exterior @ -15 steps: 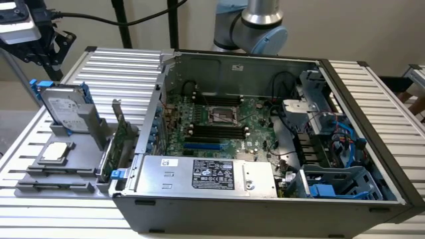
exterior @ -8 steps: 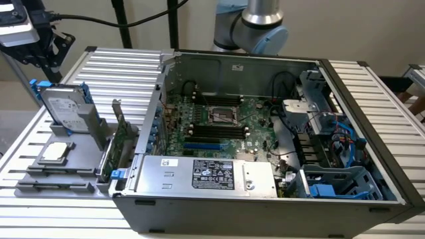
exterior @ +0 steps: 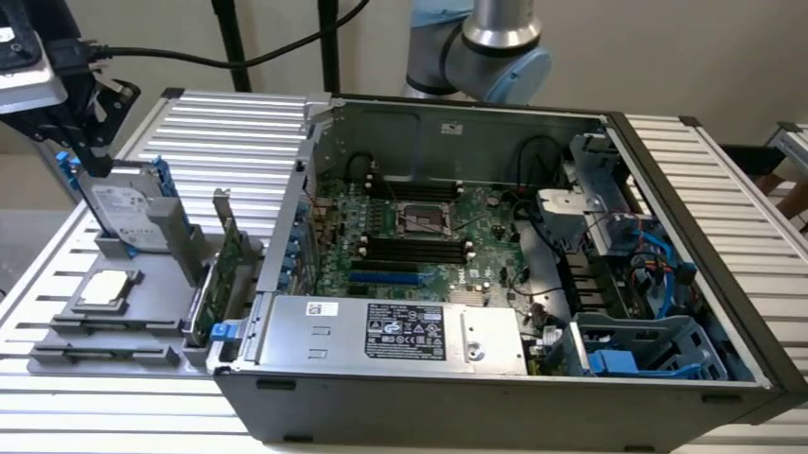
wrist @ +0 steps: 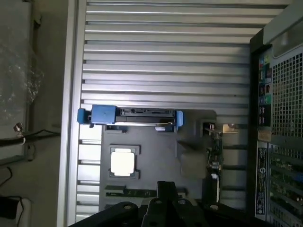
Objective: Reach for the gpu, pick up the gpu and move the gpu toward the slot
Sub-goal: 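Reach for the gpu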
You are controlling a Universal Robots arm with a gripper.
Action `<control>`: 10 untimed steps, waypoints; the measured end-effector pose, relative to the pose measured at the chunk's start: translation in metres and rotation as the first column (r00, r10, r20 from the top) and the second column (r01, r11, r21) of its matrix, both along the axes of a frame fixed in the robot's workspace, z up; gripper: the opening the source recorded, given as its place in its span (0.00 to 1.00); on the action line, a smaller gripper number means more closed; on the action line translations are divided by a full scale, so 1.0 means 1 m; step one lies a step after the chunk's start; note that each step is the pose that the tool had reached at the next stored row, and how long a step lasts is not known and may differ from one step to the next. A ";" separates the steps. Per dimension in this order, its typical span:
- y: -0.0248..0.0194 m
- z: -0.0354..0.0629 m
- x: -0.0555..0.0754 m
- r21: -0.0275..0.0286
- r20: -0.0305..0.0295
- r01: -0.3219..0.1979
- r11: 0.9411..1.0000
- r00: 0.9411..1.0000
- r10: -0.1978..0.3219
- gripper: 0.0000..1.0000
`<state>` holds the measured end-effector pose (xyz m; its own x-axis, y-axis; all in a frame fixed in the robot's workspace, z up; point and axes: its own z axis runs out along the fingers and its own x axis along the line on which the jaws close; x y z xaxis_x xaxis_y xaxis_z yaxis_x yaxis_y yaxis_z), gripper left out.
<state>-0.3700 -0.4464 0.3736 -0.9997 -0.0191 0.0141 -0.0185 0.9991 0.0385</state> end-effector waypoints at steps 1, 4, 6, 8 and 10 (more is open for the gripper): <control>-0.0023 0.0000 0.003 0.000 0.000 0.000 1.000 1.000 0.000 0.11; -0.0085 -0.0006 0.016 0.000 0.000 0.000 1.000 1.000 0.000 0.11; -0.0117 -0.0014 0.025 0.000 0.000 0.000 1.000 1.000 0.000 0.11; -0.0145 -0.0024 0.034 0.000 0.000 0.000 1.000 1.000 0.000 0.11; -0.0174 -0.0037 0.043 0.000 0.000 0.000 1.000 1.000 0.000 0.11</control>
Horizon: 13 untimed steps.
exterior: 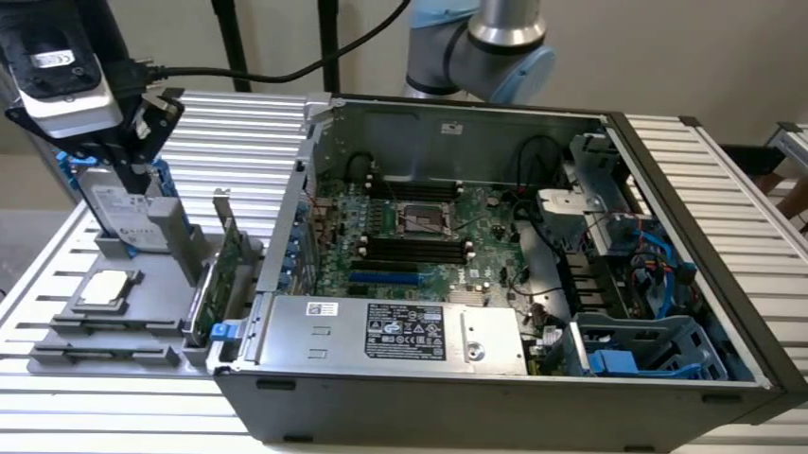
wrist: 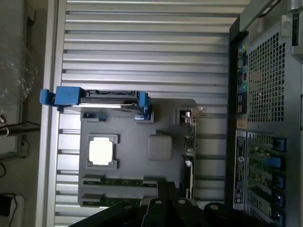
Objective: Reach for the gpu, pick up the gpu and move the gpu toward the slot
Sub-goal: 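Reach for the gpu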
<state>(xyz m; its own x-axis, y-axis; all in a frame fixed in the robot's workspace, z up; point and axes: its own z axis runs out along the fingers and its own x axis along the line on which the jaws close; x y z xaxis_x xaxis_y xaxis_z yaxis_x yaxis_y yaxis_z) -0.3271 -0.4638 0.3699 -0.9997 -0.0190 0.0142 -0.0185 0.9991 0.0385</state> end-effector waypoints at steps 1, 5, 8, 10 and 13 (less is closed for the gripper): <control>-0.0016 -0.0009 0.005 0.000 0.000 0.000 1.000 1.000 0.000 0.11; -0.0070 -0.0053 0.022 0.000 0.000 0.000 1.000 1.000 0.000 0.11; -0.0101 -0.0093 0.031 0.000 0.000 0.000 1.000 1.000 0.000 0.11; -0.0102 -0.0106 0.033 0.000 0.000 0.000 1.000 1.000 0.000 0.11; -0.0102 -0.0105 0.033 0.000 0.000 0.000 1.000 1.000 0.000 0.11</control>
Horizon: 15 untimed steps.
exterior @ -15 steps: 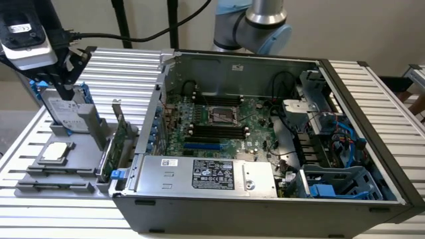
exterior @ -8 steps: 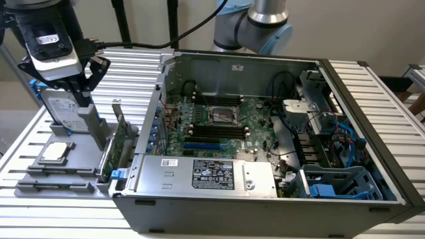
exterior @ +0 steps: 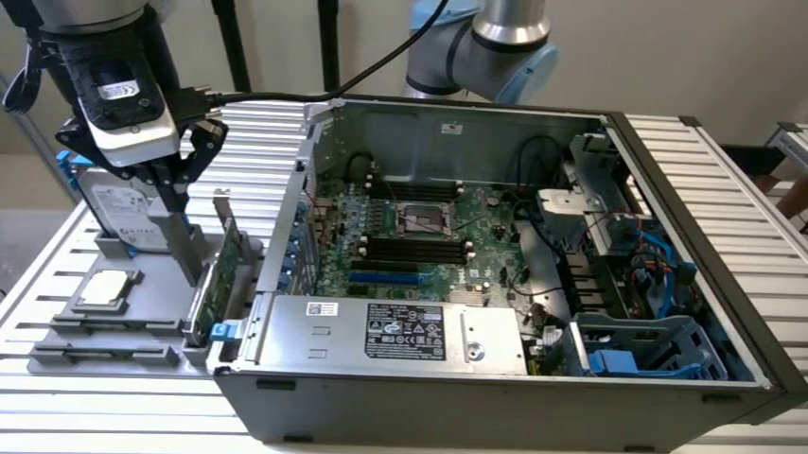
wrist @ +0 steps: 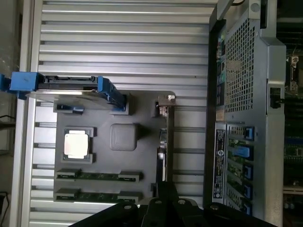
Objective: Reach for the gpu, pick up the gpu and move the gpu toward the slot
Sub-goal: 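Reach for the gpu, then pick up the gpu and move the gpu toward the slot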
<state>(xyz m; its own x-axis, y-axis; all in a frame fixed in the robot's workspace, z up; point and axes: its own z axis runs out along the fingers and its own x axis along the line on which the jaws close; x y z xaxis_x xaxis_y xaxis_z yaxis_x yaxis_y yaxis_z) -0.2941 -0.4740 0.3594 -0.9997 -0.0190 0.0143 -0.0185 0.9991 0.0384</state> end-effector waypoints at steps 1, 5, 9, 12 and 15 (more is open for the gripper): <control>0.0000 -0.0001 0.000 0.000 0.000 0.000 1.000 1.000 0.000 0.11; 0.0000 -0.0001 0.000 0.000 0.000 0.000 1.000 1.000 0.000 0.11; 0.0000 -0.0001 0.000 0.000 0.000 0.000 1.000 1.000 0.000 0.11; 0.0000 -0.0001 0.000 0.000 0.000 0.000 1.000 1.000 0.000 0.11; 0.0000 -0.0001 0.000 0.000 0.000 0.000 1.000 1.000 0.000 0.24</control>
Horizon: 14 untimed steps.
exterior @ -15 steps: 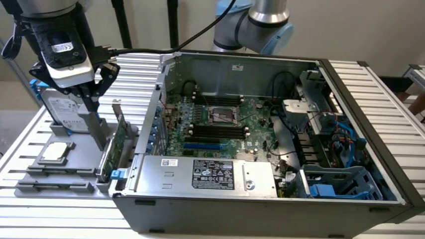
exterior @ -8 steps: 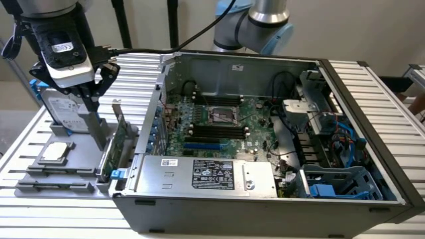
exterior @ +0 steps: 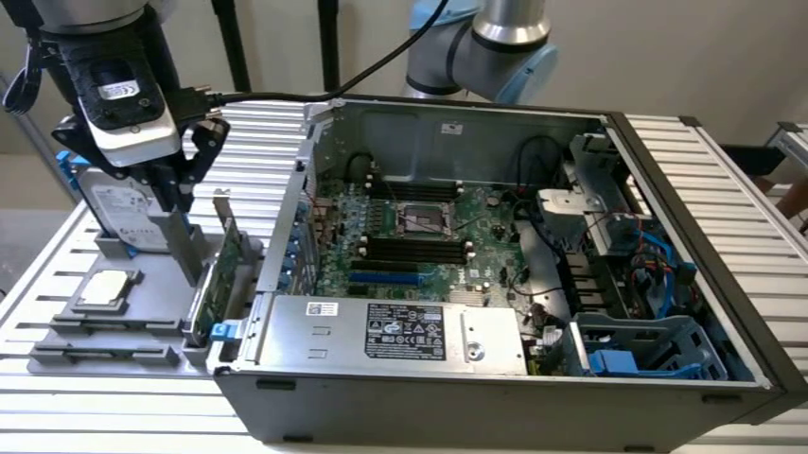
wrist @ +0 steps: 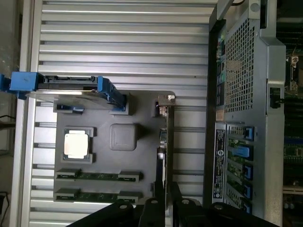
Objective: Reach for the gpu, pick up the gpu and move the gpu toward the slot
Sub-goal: 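Pick up the gpu and move the gpu toward the slot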
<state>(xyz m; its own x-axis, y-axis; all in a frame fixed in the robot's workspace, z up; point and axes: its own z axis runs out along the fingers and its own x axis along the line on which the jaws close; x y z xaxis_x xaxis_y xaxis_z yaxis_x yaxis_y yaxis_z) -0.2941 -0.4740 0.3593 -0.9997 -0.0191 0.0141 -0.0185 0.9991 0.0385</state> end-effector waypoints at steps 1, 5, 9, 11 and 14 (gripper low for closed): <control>0.0000 0.0000 0.000 0.000 0.000 0.000 1.000 1.000 0.000 0.24; 0.0000 0.0000 0.000 0.000 0.000 0.000 1.000 1.000 0.000 0.42; 0.0000 -0.0040 0.000 0.000 0.000 0.000 1.000 1.000 0.000 0.48; 0.0000 -0.0077 0.000 0.000 0.000 0.000 1.000 1.000 0.000 0.48; 0.0000 -0.0131 0.000 0.000 0.000 0.000 1.000 1.000 0.000 0.48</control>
